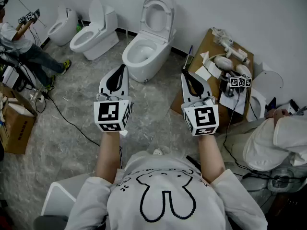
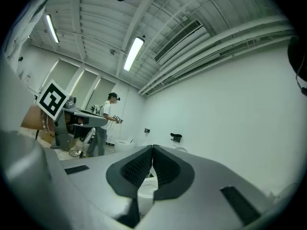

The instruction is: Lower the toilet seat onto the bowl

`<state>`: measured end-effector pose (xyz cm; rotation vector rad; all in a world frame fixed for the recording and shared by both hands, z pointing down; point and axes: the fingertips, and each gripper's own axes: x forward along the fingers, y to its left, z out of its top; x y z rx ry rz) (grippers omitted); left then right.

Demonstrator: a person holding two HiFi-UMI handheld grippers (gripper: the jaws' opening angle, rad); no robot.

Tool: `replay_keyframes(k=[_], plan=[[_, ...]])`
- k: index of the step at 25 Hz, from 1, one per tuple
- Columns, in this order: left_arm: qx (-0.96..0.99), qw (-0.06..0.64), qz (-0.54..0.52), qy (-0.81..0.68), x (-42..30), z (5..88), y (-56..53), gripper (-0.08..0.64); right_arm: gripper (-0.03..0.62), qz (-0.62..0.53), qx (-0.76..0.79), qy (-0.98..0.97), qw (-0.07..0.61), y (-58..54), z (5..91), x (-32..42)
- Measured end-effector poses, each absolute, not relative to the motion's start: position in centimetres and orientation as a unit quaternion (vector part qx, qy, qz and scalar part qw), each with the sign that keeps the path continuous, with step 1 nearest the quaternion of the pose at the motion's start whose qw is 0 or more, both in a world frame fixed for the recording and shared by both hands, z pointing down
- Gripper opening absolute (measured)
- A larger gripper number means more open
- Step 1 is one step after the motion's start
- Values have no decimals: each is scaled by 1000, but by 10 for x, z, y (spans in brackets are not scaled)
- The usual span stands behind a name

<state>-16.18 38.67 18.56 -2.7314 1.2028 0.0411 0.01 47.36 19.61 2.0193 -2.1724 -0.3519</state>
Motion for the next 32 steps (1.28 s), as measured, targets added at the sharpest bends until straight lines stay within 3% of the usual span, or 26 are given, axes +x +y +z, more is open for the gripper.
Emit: replay_keyframes(k=[13, 32], plan=[[-908, 62, 7, 415, -133, 204, 298, 9, 28, -96, 674, -730, 63, 390, 211, 39], [-908, 37, -7, 417, -58, 221, 55, 9, 29, -72, 678, -727, 85, 157, 226, 122]])
